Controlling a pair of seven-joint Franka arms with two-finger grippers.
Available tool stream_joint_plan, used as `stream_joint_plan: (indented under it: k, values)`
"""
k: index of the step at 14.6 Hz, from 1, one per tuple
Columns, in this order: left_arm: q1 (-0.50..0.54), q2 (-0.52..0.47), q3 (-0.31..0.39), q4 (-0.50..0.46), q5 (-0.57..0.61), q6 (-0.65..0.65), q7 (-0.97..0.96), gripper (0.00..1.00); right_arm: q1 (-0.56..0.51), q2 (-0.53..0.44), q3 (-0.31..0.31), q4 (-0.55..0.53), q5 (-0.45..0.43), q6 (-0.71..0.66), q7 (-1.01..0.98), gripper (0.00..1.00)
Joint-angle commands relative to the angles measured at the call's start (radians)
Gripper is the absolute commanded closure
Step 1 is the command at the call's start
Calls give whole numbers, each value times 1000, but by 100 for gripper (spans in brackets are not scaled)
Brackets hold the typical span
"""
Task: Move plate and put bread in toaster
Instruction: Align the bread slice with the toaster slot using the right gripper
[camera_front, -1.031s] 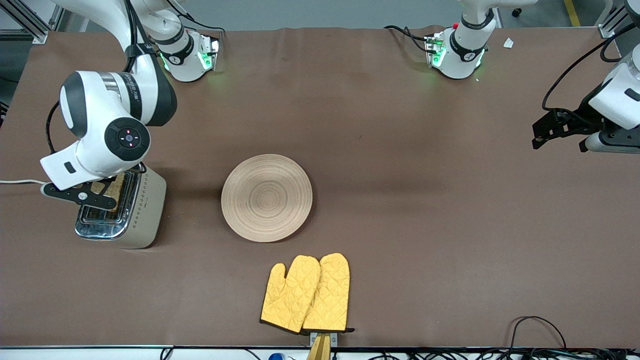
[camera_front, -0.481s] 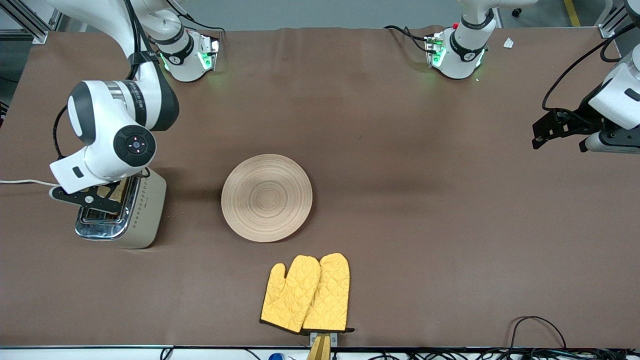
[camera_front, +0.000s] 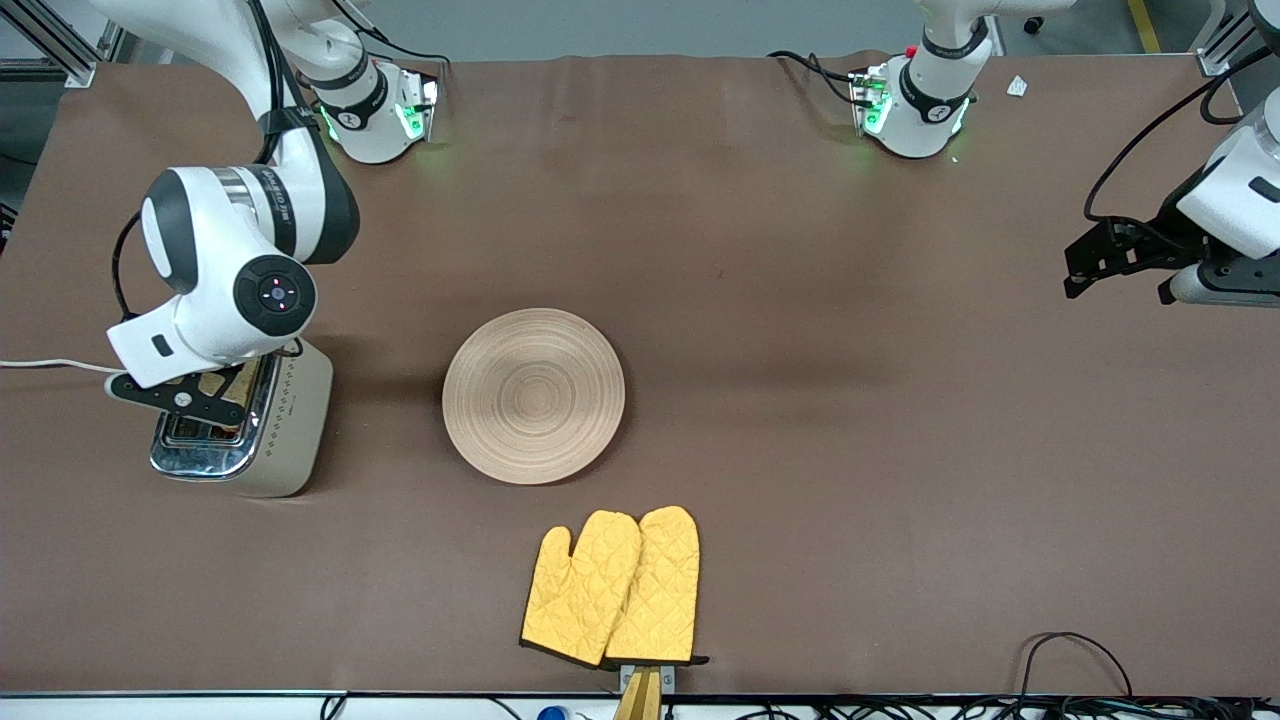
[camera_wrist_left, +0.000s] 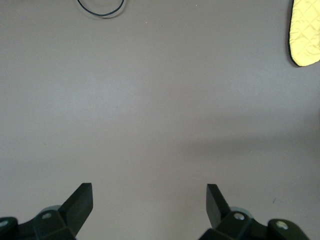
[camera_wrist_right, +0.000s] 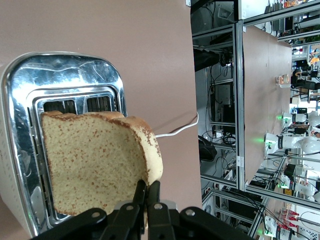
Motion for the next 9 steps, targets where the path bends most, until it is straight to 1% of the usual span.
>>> stream_joint_plan:
  k: [1,5,9]
  values:
    - [-6,7,2,19,13,-9,-20,0,-19,-18,8,-48,-24,17,21,100]
    - [-6,7,2,19,13,-9,-19,0,-32,-33,8,-89,-24,28,22,100]
    - [-6,5,2,19,13,-9,-20,0,-32,-36,8,-88,-24,27,21,100]
